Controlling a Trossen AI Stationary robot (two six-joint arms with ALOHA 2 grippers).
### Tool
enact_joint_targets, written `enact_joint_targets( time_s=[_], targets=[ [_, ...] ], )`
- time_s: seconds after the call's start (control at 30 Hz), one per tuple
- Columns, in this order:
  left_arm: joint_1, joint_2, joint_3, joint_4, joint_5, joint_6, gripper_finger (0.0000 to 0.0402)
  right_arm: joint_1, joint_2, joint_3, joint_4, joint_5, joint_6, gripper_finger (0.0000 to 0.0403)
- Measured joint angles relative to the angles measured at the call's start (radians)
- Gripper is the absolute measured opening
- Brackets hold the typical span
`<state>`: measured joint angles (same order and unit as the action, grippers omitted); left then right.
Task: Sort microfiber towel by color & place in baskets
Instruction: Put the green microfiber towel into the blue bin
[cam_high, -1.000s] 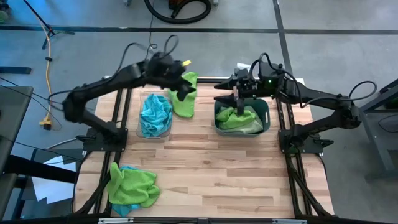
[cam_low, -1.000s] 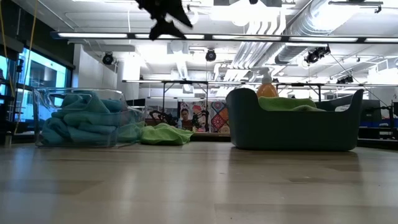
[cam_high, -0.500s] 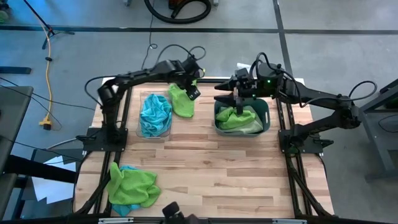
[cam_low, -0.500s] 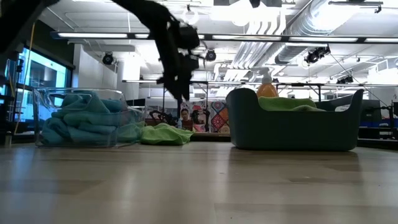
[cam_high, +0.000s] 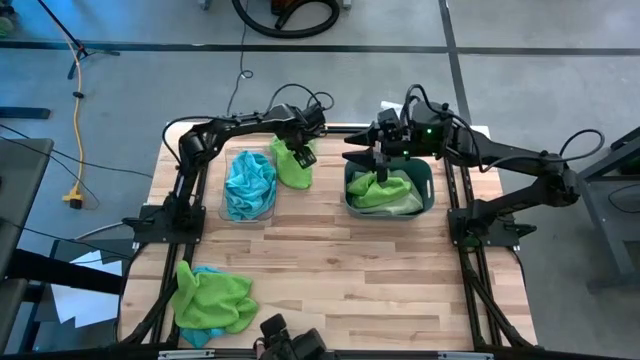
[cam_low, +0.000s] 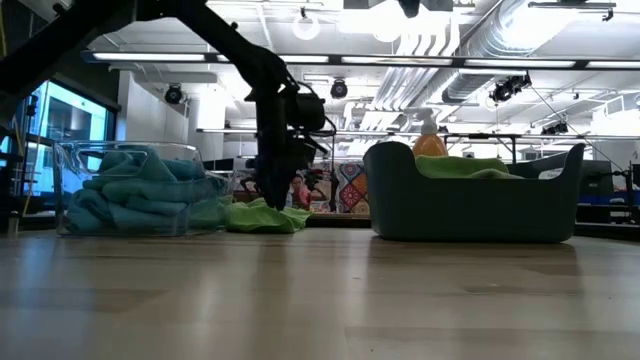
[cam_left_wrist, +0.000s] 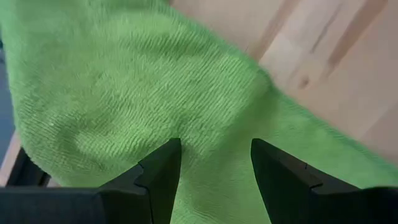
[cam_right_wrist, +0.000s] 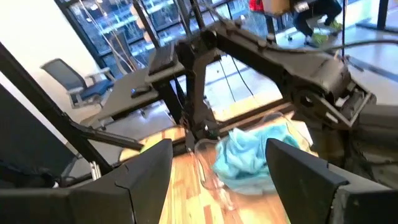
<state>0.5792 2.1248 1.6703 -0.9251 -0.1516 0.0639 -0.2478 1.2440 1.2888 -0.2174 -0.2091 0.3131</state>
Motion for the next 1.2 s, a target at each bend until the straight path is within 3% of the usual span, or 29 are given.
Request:
enact_joint_targets(
  time_s=[0.6, 0.7, 0.87, 1.03, 1.2],
  targets=[
    [-0.005, 0.088, 0.003, -0.040, -0.005, 0.047, 0.0178, 0.009, 0.029, -0.001, -0.019, 0.002, -0.005, 0.0256],
    [-0.006, 0.086, 0.002, -0.044, -0.010, 0.064, 0.0144, 0.009, 0.029, -0.001, -0.019, 0.001, -0.007, 0.0256],
    [-0.002, 0.084, 0.002, -0.057, 0.018, 0.106, 0.0022, 0.009, 0.029, -0.001, -0.019, 0.000, -0.025, 0.0256],
    [0.006, 0.043, -0.003, -0.018, 0.075, 0.117, 0.0005, 0.009, 0.021, -0.001, -0.019, 0.000, -0.026, 0.0256],
    [0.017, -0.091, -0.002, 0.041, 0.117, 0.131, 0.0002, 0.008, 0.008, -0.001, -0.003, -0.002, -0.058, 0.0256]
  ],
)
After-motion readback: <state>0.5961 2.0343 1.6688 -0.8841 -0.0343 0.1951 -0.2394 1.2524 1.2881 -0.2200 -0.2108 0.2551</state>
